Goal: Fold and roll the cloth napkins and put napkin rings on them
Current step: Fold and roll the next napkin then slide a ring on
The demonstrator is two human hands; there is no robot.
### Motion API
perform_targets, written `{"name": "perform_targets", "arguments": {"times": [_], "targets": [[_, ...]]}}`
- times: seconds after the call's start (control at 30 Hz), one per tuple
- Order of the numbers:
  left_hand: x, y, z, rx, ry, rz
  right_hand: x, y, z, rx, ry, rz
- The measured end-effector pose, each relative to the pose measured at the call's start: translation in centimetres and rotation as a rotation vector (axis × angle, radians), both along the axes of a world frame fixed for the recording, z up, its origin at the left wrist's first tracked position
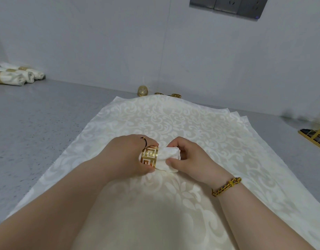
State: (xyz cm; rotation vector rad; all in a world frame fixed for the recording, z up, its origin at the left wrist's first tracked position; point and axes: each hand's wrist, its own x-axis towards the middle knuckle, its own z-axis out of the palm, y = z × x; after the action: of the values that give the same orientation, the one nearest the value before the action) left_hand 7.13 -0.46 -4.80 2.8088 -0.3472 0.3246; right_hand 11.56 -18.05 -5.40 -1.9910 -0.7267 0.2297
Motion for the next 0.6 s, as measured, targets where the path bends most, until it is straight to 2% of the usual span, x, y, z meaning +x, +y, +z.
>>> {"name": "perform_targets", "arguments": {"times": [0.47, 0.6], "targets": [[-0.2, 0.2, 0.2, -0.025, 0.045, 0.039, 0.2, -0.2, 0.1, -0.010, 0.027, 0.021], [-0.4, 1.7, 0.6, -0.222, 0.176, 0.069, 0.4, -0.8, 0.0, -0.029, 0.076, 0.036]]}}
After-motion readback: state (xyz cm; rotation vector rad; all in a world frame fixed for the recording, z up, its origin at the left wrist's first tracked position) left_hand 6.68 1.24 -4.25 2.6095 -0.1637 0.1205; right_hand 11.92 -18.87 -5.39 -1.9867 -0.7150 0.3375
